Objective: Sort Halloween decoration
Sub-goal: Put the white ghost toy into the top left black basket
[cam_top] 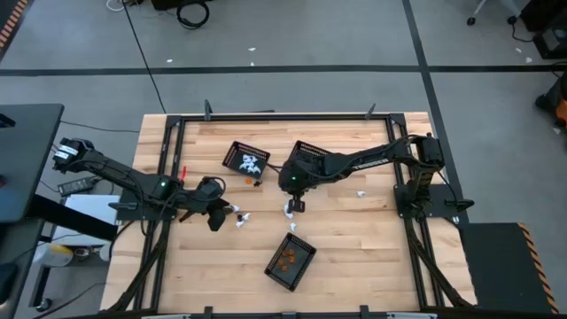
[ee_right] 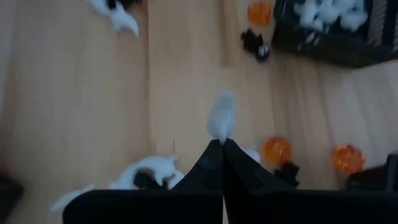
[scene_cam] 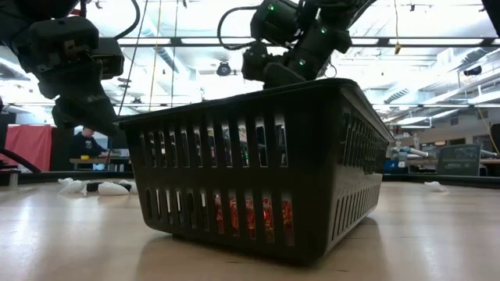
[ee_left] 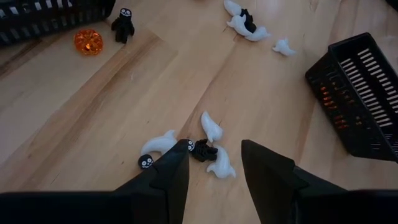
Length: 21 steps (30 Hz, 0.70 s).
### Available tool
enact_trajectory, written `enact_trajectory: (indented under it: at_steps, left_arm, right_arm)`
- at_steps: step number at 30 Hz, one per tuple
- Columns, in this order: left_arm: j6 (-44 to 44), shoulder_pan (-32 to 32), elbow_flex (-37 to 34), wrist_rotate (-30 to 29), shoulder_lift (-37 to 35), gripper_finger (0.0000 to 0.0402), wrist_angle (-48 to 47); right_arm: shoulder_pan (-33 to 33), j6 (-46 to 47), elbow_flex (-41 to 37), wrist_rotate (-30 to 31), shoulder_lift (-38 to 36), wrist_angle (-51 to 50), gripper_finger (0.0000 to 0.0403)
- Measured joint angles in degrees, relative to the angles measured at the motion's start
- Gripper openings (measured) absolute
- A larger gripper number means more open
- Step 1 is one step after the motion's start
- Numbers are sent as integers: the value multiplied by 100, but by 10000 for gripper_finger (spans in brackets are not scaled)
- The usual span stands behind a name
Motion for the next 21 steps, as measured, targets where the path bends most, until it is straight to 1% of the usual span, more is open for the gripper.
enact_trajectory:
  at_steps: [5, 10, 12, 13, 15, 17, 21]
  left_arm:
    - [2, 0, 0, 0, -1, 155, 13]
    - [-25, 0, 0, 0, 1, 155, 45]
    - [-52, 0, 0, 0, 0, 155, 74]
    - [-57, 0, 0, 0, 1, 155, 91]
    - [-67, 0, 2, 0, -1, 155, 129]
    - [-76, 0, 7, 1, 2, 155, 201]
    - [-184, 0, 7, 2, -19, 155, 203]
  right_arm:
    - [-121, -39, 128, -7, 24, 529, 0]
    - [-402, -9, 219, 44, 125, 1464, 0]
    - [-554, 6, 368, 42, 261, 1455, 0]
    - [-630, 8, 566, 42, 398, 1574, 0]
    - [-762, -18, 904, 60, 687, 1260, 0]
    - [-855, -65, 1467, 75, 1109, 1127, 0]
    - [-951, -7, 2717, 78, 1941, 314, 0]
